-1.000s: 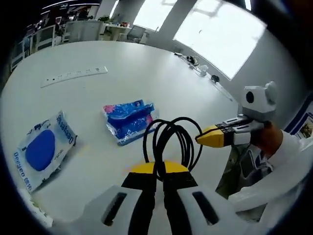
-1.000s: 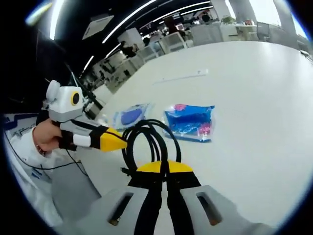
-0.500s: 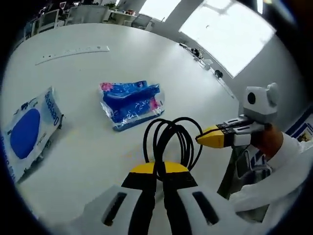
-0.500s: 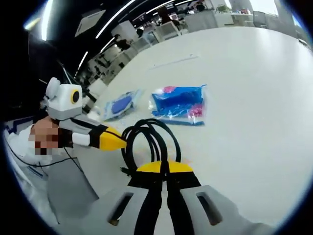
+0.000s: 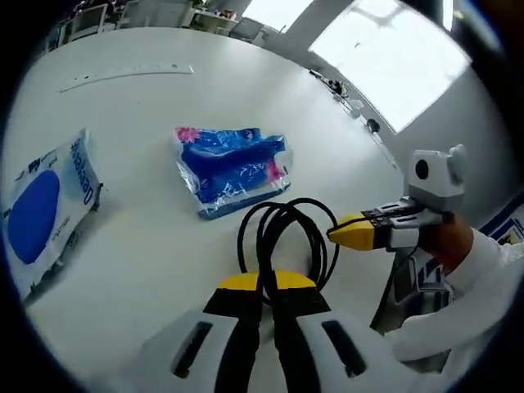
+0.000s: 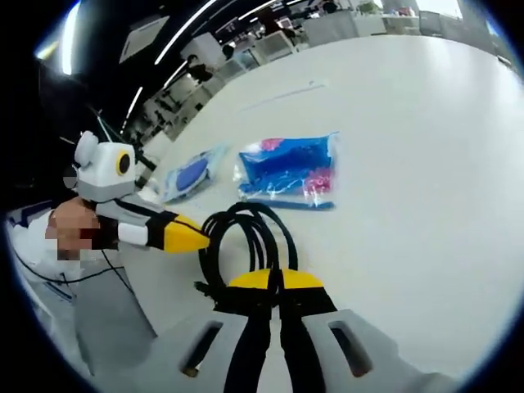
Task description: Arrange the tabletop items into an orderly group along one side of the table until the central work area is clear of visible clutter.
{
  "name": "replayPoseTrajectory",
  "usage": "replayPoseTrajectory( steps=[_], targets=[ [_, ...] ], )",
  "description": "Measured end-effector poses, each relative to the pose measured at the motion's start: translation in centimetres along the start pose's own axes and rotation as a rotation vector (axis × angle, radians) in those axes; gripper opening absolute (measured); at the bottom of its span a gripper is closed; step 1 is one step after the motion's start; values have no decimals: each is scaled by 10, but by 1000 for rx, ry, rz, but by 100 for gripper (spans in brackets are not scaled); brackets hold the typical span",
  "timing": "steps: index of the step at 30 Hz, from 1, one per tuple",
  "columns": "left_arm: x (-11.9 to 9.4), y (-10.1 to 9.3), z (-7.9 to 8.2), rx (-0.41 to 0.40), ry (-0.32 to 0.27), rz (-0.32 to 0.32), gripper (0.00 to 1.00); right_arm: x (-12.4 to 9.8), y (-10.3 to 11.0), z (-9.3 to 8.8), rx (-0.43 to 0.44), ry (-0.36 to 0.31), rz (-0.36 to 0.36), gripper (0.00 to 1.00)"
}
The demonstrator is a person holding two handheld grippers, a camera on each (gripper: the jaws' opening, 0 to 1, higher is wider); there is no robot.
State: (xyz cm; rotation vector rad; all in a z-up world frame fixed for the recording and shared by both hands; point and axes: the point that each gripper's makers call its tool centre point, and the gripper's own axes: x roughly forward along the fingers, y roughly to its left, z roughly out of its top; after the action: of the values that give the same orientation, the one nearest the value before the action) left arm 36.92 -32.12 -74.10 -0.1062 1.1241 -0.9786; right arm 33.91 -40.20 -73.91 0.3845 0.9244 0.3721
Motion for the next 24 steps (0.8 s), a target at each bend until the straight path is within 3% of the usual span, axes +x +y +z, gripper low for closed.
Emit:
replayPoseTrajectory(
  steps=[12, 24],
  targets=[
    [12, 13, -3, -55, 2, -1, 1, 10, -6, -3, 46, 1, -1, 0],
    [18, 19, -4, -60, -10, 1, 2, 12, -6, -3, 86, -11, -3, 0]
  ],
)
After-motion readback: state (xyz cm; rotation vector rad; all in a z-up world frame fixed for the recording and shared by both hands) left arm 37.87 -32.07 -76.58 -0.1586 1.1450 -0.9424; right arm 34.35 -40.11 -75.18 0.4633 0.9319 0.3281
